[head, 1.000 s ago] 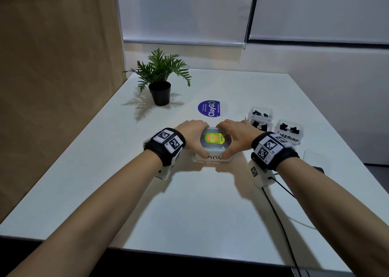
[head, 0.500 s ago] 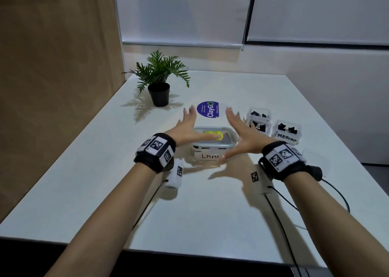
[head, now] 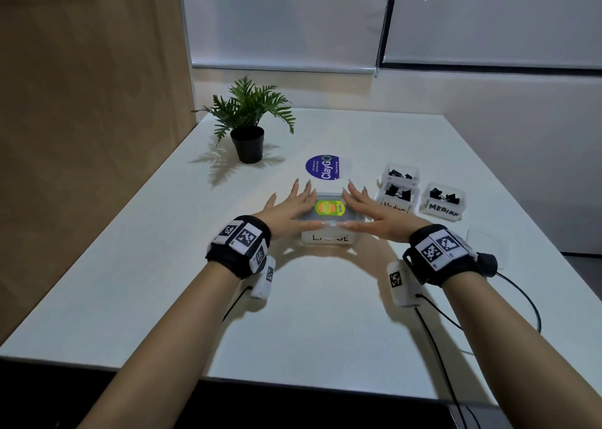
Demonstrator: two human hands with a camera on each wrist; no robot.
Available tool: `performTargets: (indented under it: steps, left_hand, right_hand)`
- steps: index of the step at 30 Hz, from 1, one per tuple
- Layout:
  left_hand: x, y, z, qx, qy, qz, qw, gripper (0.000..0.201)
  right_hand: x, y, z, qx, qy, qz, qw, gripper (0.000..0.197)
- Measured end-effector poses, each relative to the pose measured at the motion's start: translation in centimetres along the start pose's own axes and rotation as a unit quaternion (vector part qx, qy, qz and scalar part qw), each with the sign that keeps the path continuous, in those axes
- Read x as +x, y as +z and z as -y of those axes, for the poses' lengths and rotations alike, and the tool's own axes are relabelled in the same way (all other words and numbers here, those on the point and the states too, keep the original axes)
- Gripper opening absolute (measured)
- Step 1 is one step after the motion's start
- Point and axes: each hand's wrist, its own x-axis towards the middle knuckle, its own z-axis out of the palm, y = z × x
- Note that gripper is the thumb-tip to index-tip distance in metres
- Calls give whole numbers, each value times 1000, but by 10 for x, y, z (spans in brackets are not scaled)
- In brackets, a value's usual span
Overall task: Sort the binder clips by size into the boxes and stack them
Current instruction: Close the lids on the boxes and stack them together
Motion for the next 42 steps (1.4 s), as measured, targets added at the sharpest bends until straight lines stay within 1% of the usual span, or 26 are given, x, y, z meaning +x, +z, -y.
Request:
performTargets:
  steps: [1, 3, 4, 5, 7, 9, 12, 13, 15, 19, 20, 22, 23, 26, 27, 30, 31, 32, 34, 36, 38, 40, 42]
  left_hand:
    - [0, 3, -1, 25, 0, -2, 1000, 70]
    - [0, 7, -2, 35, -4, -13, 999, 60]
    - [-1, 8, -2, 37, -7, -15, 999, 60]
    - [-1, 8, -1, 46, -7, -14, 999, 65]
    - [-1, 9, -1, 87, 4, -17, 996, 83]
    - [-3, 10, -1, 148, 20, -43, 988, 92]
    - [-3, 13, -2, 218, 22, -87, 972, 88]
    - [-2, 14, -3, 236, 20, -92, 967, 86]
    - [0, 13, -4, 239, 16, -94, 966, 83]
    - [0, 13, -7, 213, 15, -100, 972, 82]
    - [-1, 14, -7, 211, 15, -104, 972, 81]
    - [-2, 15, -8, 212, 16, -113, 970, 78]
    - [-2, 15, -9, 220, 19, -118, 968, 76]
    - [-1, 16, -7, 247, 29, -129, 960, 72]
    - [-1, 16, -7, 254, 29, -129, 958, 71]
    - [1, 15, -9, 287, 29, -123, 950, 69]
    - [2, 15, -11, 294, 29, -120, 948, 69]
    - [3, 14, -11, 295, 29, -117, 948, 68]
    - [4, 11, -11, 273, 30, -107, 956, 68]
    - [5, 8, -8, 251, 24, -93, 963, 71]
    - [5, 6, -9, 251, 17, -69, 965, 79]
    - [5, 7, -8, 249, 12, -54, 967, 94]
    - [4, 7, -6, 207, 21, -40, 977, 107]
  right_hand:
    - [2, -1, -1, -17, 1, 10, 1000, 79]
    - [4, 0, -2, -45, 2, 17, 999, 78]
    - [5, 0, -3, -62, 2, 16, 998, 78]
    - [5, 1, -3, -85, 5, 13, 996, 78]
    - [3, 2, -2, -139, 12, 7, 990, 77]
    - [2, 0, 0, -192, 8, -3, 981, 76]
    - [3, 1, -1, -296, -20, -47, 954, 80]
    - [4, 2, -3, -327, -34, -69, 942, 83]
    - [7, 4, -8, -369, -61, -102, 922, 88]
    - [10, 3, -4, -373, -73, -99, 920, 103]
    - [10, 3, -3, -379, -72, -102, 917, 100]
    - [10, 4, -1, -384, -72, -110, 914, 88]
    - [10, 6, -1, -378, -76, -113, 916, 86]
    - [7, 14, 3, -349, -89, -125, 924, 94]
    - [7, 16, 3, -352, -97, -136, 921, 92]
    - [12, 20, 2, -386, -116, -152, 903, 72]
    - [15, 19, 2, -399, -122, -161, 894, 68]
    - [18, 19, 1, -407, -128, -166, 889, 66]
    - [19, 17, 3, -401, -135, -162, 891, 64]
    - [18, 15, 6, -377, -132, -153, 904, 73]
    - [14, 14, 5, -360, -113, -134, 916, 92]
    - [11, 13, -3, -370, -112, -120, 914, 109]
    - [10, 9, -9, -378, -110, -104, 913, 114]
